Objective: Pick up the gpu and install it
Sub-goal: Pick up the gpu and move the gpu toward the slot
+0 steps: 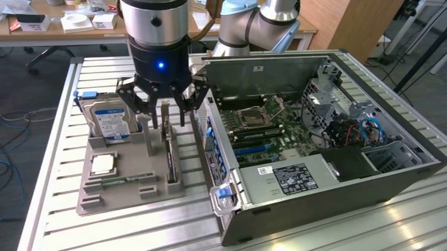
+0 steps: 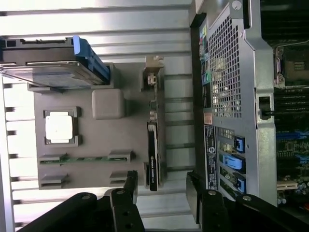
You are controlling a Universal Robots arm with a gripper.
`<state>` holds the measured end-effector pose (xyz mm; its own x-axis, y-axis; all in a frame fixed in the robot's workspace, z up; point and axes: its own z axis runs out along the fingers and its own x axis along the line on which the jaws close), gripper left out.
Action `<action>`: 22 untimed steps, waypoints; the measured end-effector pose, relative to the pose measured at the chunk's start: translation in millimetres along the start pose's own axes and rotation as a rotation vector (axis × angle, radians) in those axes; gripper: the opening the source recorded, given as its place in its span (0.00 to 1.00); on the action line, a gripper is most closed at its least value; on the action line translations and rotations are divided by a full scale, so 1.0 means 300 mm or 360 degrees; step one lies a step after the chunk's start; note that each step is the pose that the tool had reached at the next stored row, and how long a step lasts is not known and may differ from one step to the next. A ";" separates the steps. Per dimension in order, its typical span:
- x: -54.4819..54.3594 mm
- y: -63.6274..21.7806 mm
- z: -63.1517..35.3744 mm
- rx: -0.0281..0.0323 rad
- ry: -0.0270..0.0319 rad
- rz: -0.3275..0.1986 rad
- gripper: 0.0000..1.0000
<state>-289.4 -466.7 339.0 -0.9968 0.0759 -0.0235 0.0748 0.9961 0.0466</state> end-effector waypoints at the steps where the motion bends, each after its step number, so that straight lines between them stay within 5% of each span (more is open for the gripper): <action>1: 0.000 0.000 0.006 0.00000 -0.00001 0.0000 0.53; 22: 0.003 -0.006 0.133 0.00000 -0.00001 0.0000 0.53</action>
<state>-289.4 -466.7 299.0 -0.9968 0.0760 -0.0236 0.0748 0.9961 0.0466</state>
